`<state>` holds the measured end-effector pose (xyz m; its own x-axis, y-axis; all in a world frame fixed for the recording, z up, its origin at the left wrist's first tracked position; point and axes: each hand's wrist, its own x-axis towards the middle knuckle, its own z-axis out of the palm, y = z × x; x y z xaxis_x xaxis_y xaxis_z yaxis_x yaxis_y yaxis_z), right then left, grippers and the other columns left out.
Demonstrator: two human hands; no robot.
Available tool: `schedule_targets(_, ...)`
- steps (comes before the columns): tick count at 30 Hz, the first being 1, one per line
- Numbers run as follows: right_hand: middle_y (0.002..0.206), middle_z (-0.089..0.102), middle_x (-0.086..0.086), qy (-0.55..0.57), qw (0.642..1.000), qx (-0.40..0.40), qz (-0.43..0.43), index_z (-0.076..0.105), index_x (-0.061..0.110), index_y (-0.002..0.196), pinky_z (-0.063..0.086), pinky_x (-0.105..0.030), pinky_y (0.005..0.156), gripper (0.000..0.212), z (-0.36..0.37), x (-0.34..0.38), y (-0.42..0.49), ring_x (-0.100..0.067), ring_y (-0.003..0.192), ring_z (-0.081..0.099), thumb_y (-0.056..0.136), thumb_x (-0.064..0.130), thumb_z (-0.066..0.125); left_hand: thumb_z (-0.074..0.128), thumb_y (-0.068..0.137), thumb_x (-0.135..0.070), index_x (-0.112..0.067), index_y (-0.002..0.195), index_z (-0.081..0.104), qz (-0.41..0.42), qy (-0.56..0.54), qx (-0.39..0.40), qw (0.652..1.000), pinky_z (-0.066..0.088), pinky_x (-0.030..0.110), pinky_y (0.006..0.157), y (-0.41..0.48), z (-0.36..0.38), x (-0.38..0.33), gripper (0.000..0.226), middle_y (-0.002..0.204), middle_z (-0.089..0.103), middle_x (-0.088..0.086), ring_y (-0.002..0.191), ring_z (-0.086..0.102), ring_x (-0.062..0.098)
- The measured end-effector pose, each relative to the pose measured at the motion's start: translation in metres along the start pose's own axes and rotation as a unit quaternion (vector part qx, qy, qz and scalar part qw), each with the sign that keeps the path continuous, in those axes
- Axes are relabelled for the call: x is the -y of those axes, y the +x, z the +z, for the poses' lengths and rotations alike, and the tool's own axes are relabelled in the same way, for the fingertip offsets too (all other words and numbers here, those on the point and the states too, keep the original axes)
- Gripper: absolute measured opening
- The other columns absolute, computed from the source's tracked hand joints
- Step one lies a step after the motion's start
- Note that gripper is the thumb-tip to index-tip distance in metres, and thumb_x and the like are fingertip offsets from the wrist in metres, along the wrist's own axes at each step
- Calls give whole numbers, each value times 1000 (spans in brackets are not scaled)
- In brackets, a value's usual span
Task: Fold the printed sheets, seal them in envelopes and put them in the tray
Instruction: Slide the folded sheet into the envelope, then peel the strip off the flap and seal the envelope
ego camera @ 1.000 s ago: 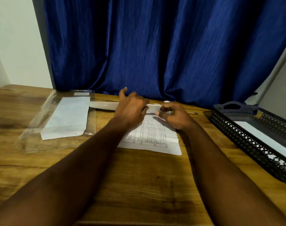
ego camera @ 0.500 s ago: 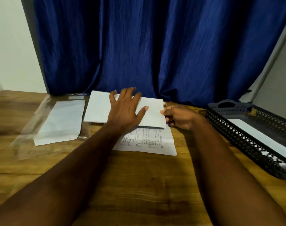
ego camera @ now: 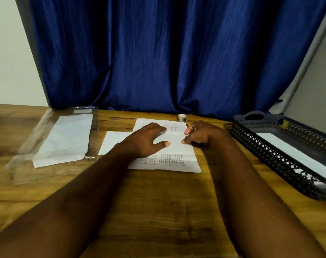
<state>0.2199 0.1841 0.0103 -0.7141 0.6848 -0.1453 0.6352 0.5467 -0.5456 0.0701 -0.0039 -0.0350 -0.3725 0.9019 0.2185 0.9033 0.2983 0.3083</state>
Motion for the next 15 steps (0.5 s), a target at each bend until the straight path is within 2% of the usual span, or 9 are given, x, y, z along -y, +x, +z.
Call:
schedule_targets(3, 119, 67, -1, 17, 1000, -22, 3, 69, 24, 113, 57, -42, 96, 42, 4, -3, 6, -22, 109, 63, 79, 32, 91, 52, 99, -69, -31, 156, 47, 12, 12, -5, 1000, 34, 42, 122, 0, -3, -2, 68, 166, 37, -6, 151, 35, 18)
schedule_targets(6, 109, 70, 1, 85, 991, -105, -11, 69, 25, 107, 52, -33, 72, 32, 13, -5, 16, -17, 98, 63, 81, 31, 87, 52, 97, -72, -31, 147, 57, 28, 14, -26, 999, 41, 43, 117, 1, -4, -4, 65, 157, 48, -8, 143, 43, 15)
schedule_targets(7, 108, 70, 2, 106, 984, -141, -20, 68, 26, 106, 48, -30, 69, 28, 18, -4, 19, -16, 96, 63, 84, 32, 85, 51, 96, -73, -32, 144, 60, 29, 9, -32, 999, 43, 42, 115, 2, -4, -6, 64, 155, 50, -9, 141, 44, 14)
schedule_targets(11, 117, 71, 1, 189, 952, -239, -34, 68, 26, 108, 51, -29, 87, 21, 35, 0, 32, -19, 104, 65, 92, 31, 80, 52, 96, -73, -33, 139, 63, 29, 12, -48, 998, 45, 41, 111, 7, -3, -10, 59, 152, 54, -10, 138, 46, 14)
schedule_targets(15, 128, 70, -3, 66, 960, -268, -53, 66, 31, 126, 47, -31, 88, 34, 36, 1, 43, -27, 114, 64, 94, 28, 75, 53, 98, -70, -31, 137, 64, 36, 33, -68, 996, 44, 37, 108, 13, -5, -8, 56, 148, 57, -10, 136, 48, 14)
